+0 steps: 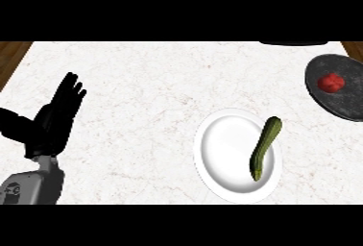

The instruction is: Pick the bell pepper from the plate and place it in the pan

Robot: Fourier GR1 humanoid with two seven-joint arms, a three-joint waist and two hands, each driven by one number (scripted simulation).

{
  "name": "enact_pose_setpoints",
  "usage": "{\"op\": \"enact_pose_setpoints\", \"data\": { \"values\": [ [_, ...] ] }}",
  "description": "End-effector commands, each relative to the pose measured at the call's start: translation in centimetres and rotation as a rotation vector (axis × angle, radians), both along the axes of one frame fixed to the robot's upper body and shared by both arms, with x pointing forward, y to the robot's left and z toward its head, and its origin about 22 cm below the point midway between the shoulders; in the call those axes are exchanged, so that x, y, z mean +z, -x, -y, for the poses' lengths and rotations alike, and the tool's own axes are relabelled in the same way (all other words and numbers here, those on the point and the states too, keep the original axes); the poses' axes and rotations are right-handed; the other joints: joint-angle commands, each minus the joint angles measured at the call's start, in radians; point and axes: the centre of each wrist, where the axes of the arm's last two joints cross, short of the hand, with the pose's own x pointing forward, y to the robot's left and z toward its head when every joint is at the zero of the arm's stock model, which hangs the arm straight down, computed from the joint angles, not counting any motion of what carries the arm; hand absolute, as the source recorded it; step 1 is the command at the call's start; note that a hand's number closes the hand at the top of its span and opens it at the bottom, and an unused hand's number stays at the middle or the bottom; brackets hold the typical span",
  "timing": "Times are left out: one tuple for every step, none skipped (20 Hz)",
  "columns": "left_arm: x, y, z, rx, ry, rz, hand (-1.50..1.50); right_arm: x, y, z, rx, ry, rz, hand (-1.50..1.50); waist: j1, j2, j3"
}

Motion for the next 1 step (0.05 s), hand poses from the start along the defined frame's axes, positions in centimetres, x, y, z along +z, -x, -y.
{"op": "enact_pose_setpoints", "data": {
  "values": [
    [-0.47, 0.03, -0.13, 0.006, 0.003, -0.002, 0.00, -1.74, 2.18, 0.47, 0.115, -0.046, 0.062, -1.50, -0.009, -0.002, 0.000]
  ]
}}
